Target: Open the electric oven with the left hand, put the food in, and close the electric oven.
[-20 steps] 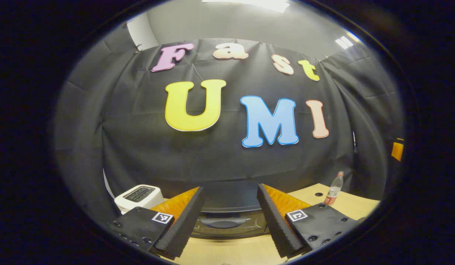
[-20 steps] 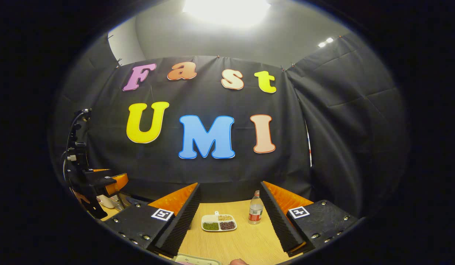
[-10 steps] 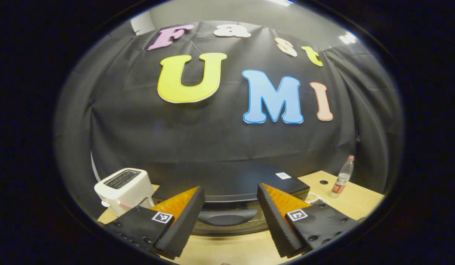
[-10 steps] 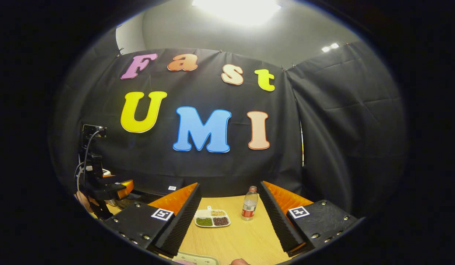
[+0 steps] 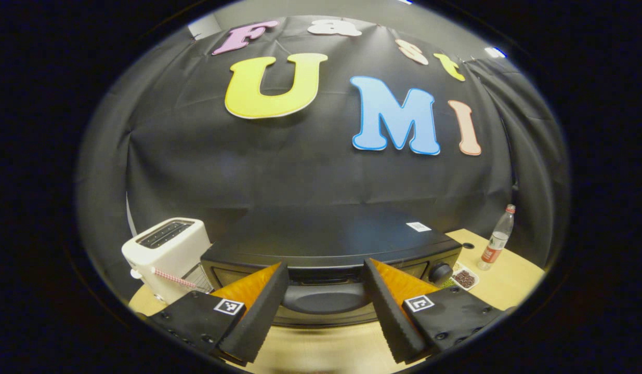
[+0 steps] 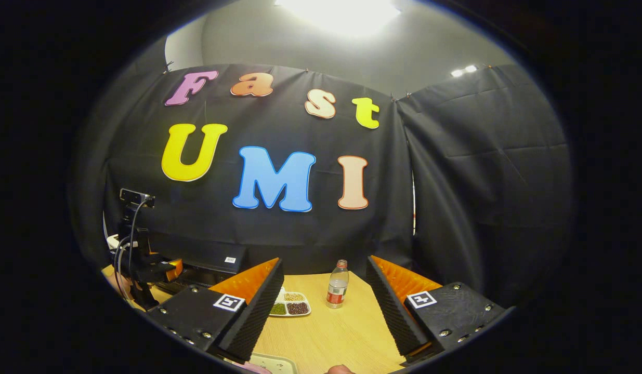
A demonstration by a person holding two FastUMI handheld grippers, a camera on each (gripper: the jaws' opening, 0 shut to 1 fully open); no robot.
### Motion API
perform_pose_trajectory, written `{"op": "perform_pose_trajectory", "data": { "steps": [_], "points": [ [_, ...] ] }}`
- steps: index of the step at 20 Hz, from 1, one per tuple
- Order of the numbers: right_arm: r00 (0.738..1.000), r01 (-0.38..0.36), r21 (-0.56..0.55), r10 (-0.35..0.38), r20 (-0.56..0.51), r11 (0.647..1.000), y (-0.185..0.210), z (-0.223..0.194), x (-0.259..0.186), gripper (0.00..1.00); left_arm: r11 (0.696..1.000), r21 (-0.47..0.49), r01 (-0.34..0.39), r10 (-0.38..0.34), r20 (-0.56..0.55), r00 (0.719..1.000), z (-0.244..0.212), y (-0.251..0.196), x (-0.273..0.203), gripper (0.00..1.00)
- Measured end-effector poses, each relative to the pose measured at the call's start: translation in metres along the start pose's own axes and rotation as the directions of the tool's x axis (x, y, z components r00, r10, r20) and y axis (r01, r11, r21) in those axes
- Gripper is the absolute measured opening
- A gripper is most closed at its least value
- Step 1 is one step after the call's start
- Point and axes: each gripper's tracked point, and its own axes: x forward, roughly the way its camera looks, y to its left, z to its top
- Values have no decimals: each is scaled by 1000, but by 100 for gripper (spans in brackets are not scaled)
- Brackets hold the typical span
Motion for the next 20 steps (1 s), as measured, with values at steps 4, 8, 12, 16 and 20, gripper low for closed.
{"op": "perform_pose_trajectory", "data": {
  "steps": [4,8,12,16,20],
  "points": [
    [1000,6,-10,-6,5,1000,-5,2,-5,98,998,51,-21,21,1,1000,-3,-2,-1,100],
    [1000,-16,-6,16,0,1000,-4,2,-8,98,999,41,-29,29,-1,1000,-10,-4,-14,97],
    [999,-40,-5,40,4,999,-5,3,-10,98,998,43,-40,40,-10,999,-20,-5,-33,97],
    [997,-83,-7,83,-1,997,-2,3,-12,98,998,48,-49,50,-33,998,-35,-8,-52,100],
    [993,-116,-15,117,9,993,-2,8,-13,98,997,49,-57,60,-57,997,-54,-10,-71,100]
  ]
}}
